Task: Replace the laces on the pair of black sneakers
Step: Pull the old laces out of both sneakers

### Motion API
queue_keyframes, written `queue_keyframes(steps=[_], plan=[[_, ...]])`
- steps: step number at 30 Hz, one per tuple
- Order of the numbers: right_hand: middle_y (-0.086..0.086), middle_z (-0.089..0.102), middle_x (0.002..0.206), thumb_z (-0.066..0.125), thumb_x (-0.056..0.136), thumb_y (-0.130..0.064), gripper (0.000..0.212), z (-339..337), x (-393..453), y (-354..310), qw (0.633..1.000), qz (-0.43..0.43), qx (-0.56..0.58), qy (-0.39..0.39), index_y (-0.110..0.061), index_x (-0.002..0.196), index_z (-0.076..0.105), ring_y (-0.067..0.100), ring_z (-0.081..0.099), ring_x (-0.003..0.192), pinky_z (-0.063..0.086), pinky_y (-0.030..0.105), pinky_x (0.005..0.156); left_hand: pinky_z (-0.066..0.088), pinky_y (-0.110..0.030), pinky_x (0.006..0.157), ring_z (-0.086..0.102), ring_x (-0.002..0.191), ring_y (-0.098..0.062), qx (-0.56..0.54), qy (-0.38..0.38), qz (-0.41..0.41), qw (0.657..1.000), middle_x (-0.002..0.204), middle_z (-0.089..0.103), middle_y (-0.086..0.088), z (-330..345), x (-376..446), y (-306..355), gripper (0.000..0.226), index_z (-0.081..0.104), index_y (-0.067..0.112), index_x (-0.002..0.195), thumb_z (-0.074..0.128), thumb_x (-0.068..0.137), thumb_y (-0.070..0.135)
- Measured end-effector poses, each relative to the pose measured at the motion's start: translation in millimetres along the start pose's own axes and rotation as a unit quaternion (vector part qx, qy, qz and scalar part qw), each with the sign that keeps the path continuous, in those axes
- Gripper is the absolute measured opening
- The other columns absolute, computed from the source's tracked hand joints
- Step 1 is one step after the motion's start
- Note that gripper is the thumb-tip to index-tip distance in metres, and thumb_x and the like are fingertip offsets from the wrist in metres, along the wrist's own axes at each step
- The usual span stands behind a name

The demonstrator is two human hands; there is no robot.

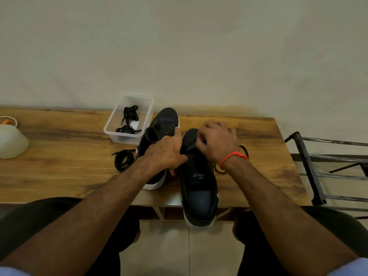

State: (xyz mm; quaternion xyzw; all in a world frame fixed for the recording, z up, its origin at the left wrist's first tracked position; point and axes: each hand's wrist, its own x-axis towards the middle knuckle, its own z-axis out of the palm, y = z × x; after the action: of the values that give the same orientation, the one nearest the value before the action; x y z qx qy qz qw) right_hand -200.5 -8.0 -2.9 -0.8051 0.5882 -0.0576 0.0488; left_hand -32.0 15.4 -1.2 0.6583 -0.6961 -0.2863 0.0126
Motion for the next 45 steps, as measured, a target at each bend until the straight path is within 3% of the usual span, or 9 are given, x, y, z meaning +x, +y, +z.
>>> queue_keyframes(steps=[3, 6, 14, 19, 24, 28, 32, 38, 45], plan=[[0.001, 0.057, 0.111, 0.052, 0.094, -0.037, 0.019, -17, 8, 27, 0.980, 0.157, 0.062, 0.104, -0.021, 0.096, 0.062, 0.024, 0.053, 0.102, 0.051, 0.048, 0.086, 0.056, -0.047, 0.095, 0.067, 0.090, -0.017, -0.015, -0.011, -0.011, 1.000, 0.100, 0.067, -0.005, -1, -1, -1, 0.100, -0.002, 0.015, 0.161, 0.070, 0.092, 0.027], [0.005, 0.055, 0.120, 0.053, 0.095, -0.035, 0.021, -27, 11, 47, 0.965, 0.232, 0.090, 0.081, -0.021, 0.108, 0.062, 0.029, 0.050, 0.112, 0.051, 0.050, 0.090, 0.057, -0.046, 0.093, 0.068, 0.082, -0.015, -0.008, -0.008, -0.006, 1.000, 0.090, 0.066, -0.002, 0, -1, 0, 0.100, -0.002, 0.014, 0.160, 0.069, 0.092, 0.026], [-0.001, 0.038, 0.150, 0.055, 0.096, -0.047, 0.040, 6, 0, -10, 0.989, -0.086, -0.029, -0.121, -0.027, 0.130, 0.058, 0.030, 0.021, 0.142, 0.023, 0.056, 0.113, 0.059, -0.046, 0.088, 0.067, 0.091, -0.018, 0.006, -0.007, 0.005, 1.000, 0.106, 0.066, -0.006, -1, -2, 1, 0.100, -0.003, 0.016, 0.161, 0.068, 0.092, 0.030], [-0.001, 0.059, 0.113, 0.051, 0.097, -0.036, 0.016, 3, 1, -8, 0.999, 0.003, 0.045, -0.015, -0.024, 0.099, 0.063, 0.026, 0.049, 0.117, 0.041, 0.051, 0.100, 0.058, -0.044, 0.089, 0.067, 0.086, -0.016, 0.004, -0.013, -0.001, 1.000, 0.097, 0.067, -0.002, -4, -5, 1, 0.099, -0.002, 0.014, 0.161, 0.069, 0.093, 0.028], [-0.001, 0.060, 0.086, 0.054, 0.093, -0.027, 0.023, -19, 10, 26, 0.940, 0.218, 0.225, 0.133, -0.024, 0.070, 0.051, 0.024, 0.060, 0.085, 0.054, 0.042, 0.073, 0.057, -0.043, 0.091, 0.068, 0.075, -0.011, -0.004, -0.019, -0.003, 1.000, 0.084, 0.066, 0.002, -6, -7, 6, 0.096, -0.001, 0.014, 0.160, 0.067, 0.094, 0.026], [0.005, 0.059, 0.118, 0.057, 0.094, -0.027, 0.014, -8, 11, 24, 0.970, 0.129, 0.185, 0.094, -0.022, 0.106, 0.063, 0.027, 0.054, 0.112, 0.050, 0.049, 0.094, 0.057, -0.045, 0.092, 0.067, 0.076, -0.012, -0.005, -0.019, -0.001, 1.000, 0.084, 0.065, 0.002, -5, -6, 6, 0.095, 0.000, 0.014, 0.160, 0.067, 0.094, 0.027], [0.003, 0.023, 0.159, 0.064, 0.092, -0.042, 0.063, 4, 2, 0, 0.994, -0.064, 0.020, -0.086, -0.035, 0.148, 0.037, 0.033, 0.016, 0.146, 0.020, 0.056, 0.117, 0.058, -0.045, 0.090, 0.068, 0.085, -0.015, 0.010, -0.014, 0.001, 1.000, 0.098, 0.066, -0.002, -3, -4, 4, 0.098, -0.002, 0.015, 0.161, 0.068, 0.093, 0.030], [-0.003, 0.053, 0.138, 0.056, 0.098, -0.038, 0.030, 15, -2, -15, 0.993, -0.092, -0.057, -0.052, -0.026, 0.125, 0.060, 0.025, 0.036, 0.134, 0.029, 0.056, 0.108, 0.058, -0.045, 0.089, 0.066, 0.090, -0.019, 0.019, -0.005, 0.001, 1.000, 0.098, 0.064, -0.002, -3, -4, 4, 0.099, -0.001, 0.014, 0.161, 0.068, 0.091, 0.030], [-0.001, 0.062, 0.115, 0.056, 0.099, -0.033, 0.015, -10, 4, 11, 0.988, 0.124, 0.038, 0.089, -0.023, 0.105, 0.066, 0.026, 0.056, 0.109, 0.047, 0.046, 0.093, 0.063, -0.037, 0.075, 0.071, 0.053, -0.009, -0.034, -0.054, -0.008, 0.998, 0.082, 0.061, 0.005, -9, -12, 13, 0.087, 0.004, 0.019, 0.159, 0.065, 0.096, 0.022]])
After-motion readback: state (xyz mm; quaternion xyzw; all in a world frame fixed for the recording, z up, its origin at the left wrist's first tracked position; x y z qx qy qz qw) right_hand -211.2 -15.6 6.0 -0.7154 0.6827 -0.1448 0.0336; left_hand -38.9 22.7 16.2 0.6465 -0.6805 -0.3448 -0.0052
